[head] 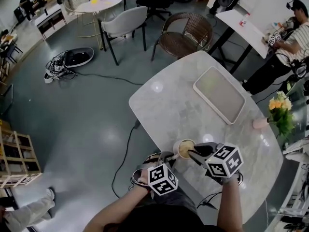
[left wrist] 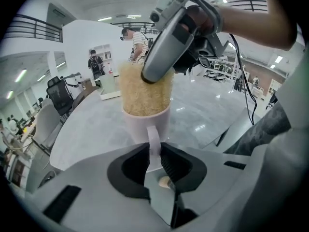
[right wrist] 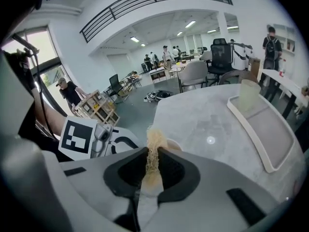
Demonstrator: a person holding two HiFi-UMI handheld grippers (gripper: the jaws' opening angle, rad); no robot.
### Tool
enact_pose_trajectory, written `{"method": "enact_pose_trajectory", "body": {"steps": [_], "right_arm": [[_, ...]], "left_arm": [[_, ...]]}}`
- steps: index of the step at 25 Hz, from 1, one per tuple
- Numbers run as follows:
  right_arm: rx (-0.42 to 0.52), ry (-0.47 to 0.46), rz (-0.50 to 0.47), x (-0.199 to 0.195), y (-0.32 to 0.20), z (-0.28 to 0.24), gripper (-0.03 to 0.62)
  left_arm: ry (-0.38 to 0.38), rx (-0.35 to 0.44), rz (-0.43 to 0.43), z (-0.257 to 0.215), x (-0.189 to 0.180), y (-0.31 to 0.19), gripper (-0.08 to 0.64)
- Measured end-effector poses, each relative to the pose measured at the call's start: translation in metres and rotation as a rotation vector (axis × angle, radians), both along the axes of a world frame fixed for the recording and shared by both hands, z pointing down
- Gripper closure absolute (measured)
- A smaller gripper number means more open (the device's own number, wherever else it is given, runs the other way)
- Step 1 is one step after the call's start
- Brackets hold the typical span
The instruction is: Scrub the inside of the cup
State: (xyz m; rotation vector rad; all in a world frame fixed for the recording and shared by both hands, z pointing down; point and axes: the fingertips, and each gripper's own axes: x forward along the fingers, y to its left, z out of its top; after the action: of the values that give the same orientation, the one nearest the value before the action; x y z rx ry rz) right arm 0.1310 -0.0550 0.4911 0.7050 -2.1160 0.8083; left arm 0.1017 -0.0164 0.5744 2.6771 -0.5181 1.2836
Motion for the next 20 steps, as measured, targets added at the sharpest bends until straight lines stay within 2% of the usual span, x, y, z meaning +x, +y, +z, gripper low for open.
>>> {"method": "enact_pose_trajectory", "body": {"steps": [6,10,15,16,18,20], "right_arm": [[0.115,0.04,0.029,0.007,0.001,-0.015,0.532],[0.186,0.02,0.073,0.009,0.002,-0.033,0.532],[0.254,0.041,0.105,0.011,0.01,-0.046,0.532],[0.261,0.038,0.112,0.011,0.013,-0.047,0.532],[0.272,0.032,0.123,0.01,0.021,-0.05,0.532],[0.285,0.03,0.135,0.009,0.029,-0.052,0.532]], "left_arm": [[0.025,-0.044,-0.017,-0.001,-0.003,0.004,0.397],[0.025,-0.016,-0.042,-0.005,-0.013,0.004,0.39],[0.002,0.04,-0.076,-0.012,-0.028,0.004,0.39],[0.01,0.052,-0.084,-0.016,-0.03,0.004,0.396],[0.03,0.082,-0.105,-0.024,-0.033,0.005,0.487],[0.046,0.106,-0.121,-0.032,-0.037,0.007,0.528]]}}
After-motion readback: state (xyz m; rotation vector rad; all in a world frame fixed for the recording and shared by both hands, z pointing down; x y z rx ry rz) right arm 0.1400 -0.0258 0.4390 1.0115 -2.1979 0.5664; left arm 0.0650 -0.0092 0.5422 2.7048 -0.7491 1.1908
